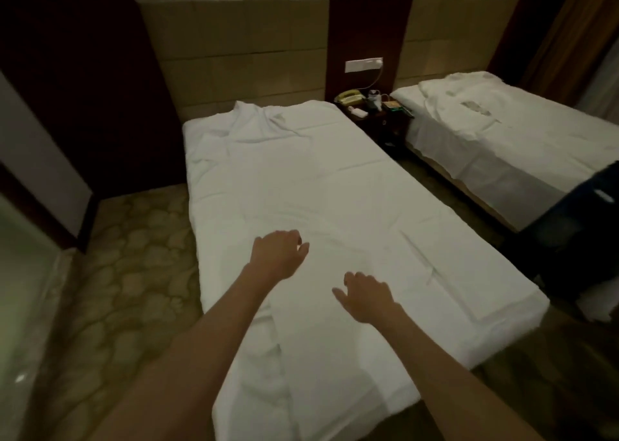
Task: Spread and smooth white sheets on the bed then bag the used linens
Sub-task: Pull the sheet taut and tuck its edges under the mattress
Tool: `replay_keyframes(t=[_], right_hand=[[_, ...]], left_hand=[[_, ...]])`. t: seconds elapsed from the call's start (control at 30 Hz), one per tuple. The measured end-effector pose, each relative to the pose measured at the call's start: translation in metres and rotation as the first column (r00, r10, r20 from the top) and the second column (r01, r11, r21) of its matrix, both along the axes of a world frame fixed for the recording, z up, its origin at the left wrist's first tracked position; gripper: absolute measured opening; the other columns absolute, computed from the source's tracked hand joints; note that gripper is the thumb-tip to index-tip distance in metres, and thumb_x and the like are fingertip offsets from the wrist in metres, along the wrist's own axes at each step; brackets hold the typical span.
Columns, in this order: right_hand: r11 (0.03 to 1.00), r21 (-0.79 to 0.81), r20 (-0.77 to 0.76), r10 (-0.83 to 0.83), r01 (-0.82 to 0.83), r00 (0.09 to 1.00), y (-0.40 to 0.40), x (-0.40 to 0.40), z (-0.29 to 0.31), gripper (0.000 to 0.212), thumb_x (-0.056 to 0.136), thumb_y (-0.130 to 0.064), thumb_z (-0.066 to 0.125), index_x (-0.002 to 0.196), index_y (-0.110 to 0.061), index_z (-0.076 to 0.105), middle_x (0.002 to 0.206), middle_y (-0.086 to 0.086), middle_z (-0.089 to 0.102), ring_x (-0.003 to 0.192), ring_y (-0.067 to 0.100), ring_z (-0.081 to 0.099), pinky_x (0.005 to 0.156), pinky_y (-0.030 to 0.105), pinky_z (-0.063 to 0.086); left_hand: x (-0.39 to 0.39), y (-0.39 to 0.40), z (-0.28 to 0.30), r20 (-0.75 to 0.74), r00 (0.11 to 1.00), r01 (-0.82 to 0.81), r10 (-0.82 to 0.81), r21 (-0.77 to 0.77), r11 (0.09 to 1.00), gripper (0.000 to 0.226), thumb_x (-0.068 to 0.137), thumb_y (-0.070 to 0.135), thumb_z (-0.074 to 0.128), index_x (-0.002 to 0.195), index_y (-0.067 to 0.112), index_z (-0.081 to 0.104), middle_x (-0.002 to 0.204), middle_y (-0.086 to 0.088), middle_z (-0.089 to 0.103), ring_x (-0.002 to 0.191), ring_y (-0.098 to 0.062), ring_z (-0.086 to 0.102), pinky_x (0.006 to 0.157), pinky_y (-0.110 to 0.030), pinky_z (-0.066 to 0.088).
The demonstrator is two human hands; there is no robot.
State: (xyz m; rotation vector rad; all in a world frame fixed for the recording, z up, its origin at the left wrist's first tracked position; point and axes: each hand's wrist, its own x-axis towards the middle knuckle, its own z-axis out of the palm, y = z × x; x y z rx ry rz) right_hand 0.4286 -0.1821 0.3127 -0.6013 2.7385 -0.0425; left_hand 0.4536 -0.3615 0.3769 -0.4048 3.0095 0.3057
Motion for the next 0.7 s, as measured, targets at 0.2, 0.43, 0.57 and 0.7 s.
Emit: replay_keyframes(t=[0.2,0.43,0.57,0.7], right_hand=[[0.994,0.029,0.125,0.103,-0.107,0.987,0.037,0.039,-0.022,0.052,0.101,-0.050,0.029,0.132,-0.012,0.044,0.133,0.010,0.052,0.121,0.028,0.050,0.101,0.040,0.038],[0.994,-0.021,0.029,0.106,-0.105,0.994,0.070,0.039,-0.001,0.051,0.101,-0.050,0.030,0.134,-0.012,0.042,0.134,0.010,0.050,0.121,0.029,0.049,0.098,0.041,0.038],[0.982,-0.143,-0.082,0.113,-0.124,0.990,0.088,0.019,0.028,0.050,0.101,-0.049,0.032,0.133,-0.012,0.043,0.132,0.010,0.051,0.119,0.029,0.050,0.096,0.042,0.040],[0.965,-0.229,-0.069,0.115,-0.127,0.991,0.115,-0.007,0.029,0.047,0.101,-0.047,0.033,0.128,-0.011,0.047,0.127,0.009,0.054,0.114,0.028,0.053,0.093,0.041,0.043]], left_hand=[[0.034,0.038,0.014,-0.105,0.993,-0.061,0.060,-0.008,0.998,0.038,0.101,0.044,0.036,0.119,0.018,0.058,0.114,0.000,0.067,0.104,-0.021,0.061,0.091,-0.036,0.044],[0.060,0.098,-0.037,0.046,0.999,-0.027,0.027,-0.001,1.000,0.039,0.102,0.043,0.034,0.121,0.019,0.057,0.119,-0.004,0.065,0.110,-0.024,0.060,0.094,-0.035,0.043],[0.082,0.136,-0.080,0.205,0.979,-0.024,0.015,0.040,0.999,0.040,0.102,0.044,0.034,0.123,0.018,0.056,0.119,-0.004,0.065,0.109,-0.023,0.060,0.092,-0.036,0.043],[0.090,0.165,-0.102,0.245,0.967,-0.085,0.066,0.069,0.994,0.039,0.102,0.043,0.035,0.121,0.017,0.057,0.117,-0.003,0.066,0.106,-0.022,0.061,0.092,-0.036,0.044]])
